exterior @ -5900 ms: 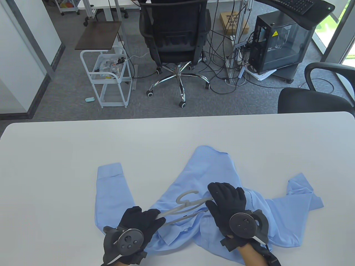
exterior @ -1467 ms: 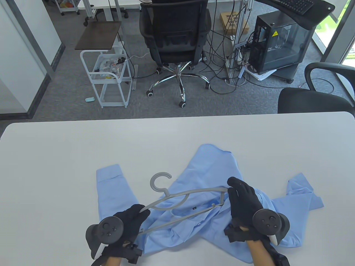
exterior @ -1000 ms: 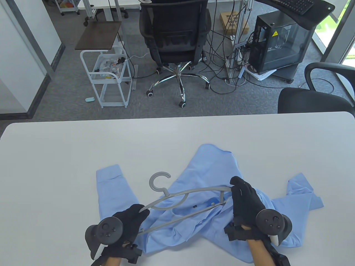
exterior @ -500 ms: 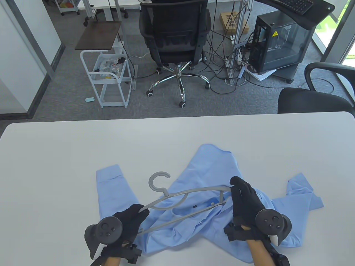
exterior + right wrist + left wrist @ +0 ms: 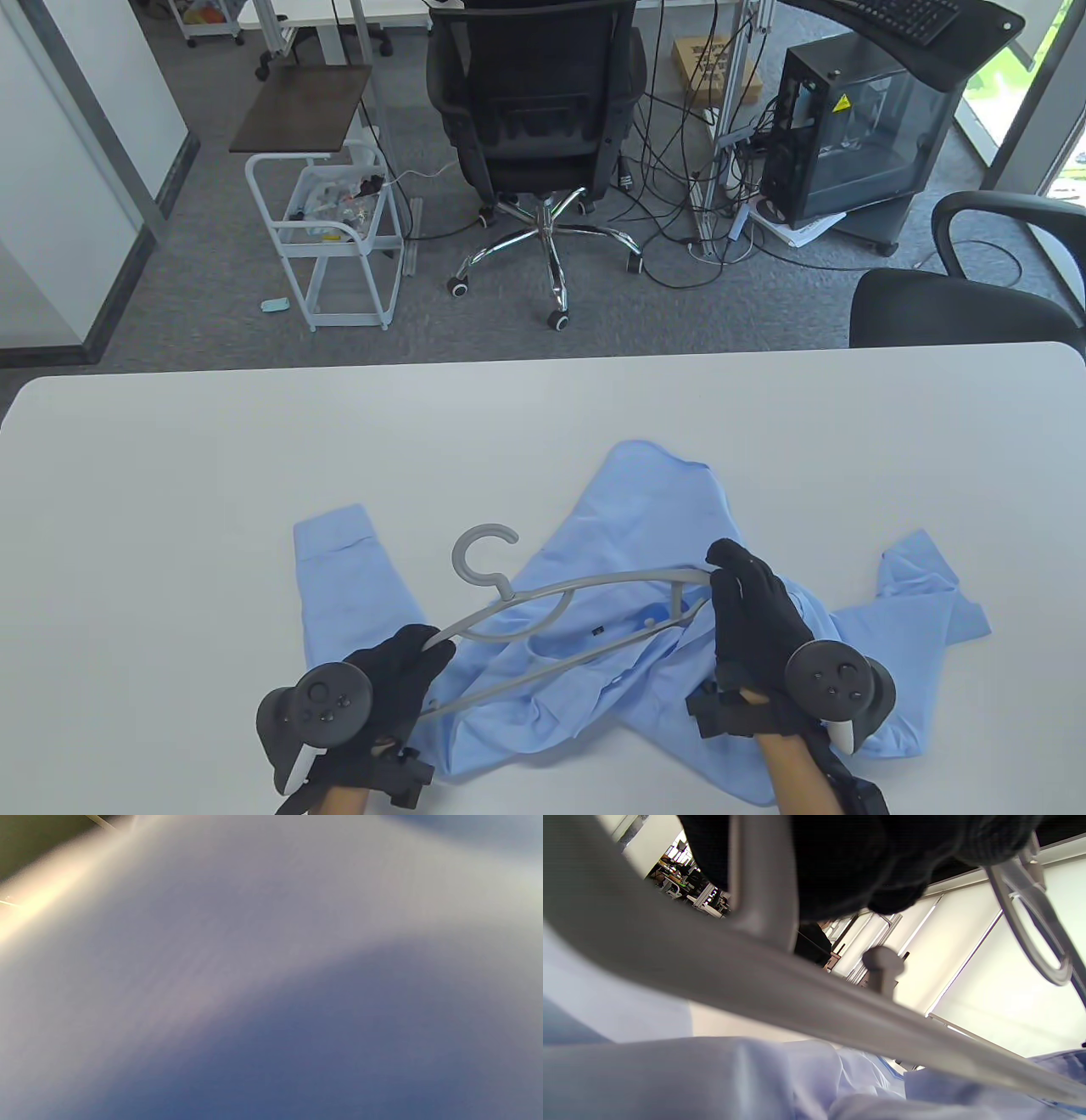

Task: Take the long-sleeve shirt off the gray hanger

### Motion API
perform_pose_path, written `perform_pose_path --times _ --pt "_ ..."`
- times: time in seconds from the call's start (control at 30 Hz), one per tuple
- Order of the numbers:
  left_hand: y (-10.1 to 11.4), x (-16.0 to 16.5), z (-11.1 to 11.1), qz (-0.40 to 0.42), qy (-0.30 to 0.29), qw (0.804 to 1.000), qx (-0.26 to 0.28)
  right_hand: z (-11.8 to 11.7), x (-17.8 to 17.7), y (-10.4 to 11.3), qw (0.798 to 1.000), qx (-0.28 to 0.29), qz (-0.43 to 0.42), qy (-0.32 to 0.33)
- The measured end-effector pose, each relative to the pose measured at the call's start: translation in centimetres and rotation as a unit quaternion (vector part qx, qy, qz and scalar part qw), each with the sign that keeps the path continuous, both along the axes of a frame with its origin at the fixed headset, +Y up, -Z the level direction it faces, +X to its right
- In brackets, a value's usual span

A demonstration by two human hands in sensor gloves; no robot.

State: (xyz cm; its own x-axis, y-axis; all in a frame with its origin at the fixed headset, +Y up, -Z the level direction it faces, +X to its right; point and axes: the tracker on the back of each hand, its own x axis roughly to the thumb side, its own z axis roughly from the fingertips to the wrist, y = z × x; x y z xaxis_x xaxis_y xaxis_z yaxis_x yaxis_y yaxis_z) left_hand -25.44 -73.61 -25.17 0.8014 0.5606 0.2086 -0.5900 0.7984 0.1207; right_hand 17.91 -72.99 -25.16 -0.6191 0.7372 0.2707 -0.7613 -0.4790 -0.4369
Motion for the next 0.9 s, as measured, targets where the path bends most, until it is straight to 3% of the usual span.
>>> perform_pose_path --times 0.9 --pt "-0.03 -0.20 -0.09 0.008 -0.002 1.000 0.003 -0.01 0.66 -0.04 0.999 -0.014 -0.020 -0.024"
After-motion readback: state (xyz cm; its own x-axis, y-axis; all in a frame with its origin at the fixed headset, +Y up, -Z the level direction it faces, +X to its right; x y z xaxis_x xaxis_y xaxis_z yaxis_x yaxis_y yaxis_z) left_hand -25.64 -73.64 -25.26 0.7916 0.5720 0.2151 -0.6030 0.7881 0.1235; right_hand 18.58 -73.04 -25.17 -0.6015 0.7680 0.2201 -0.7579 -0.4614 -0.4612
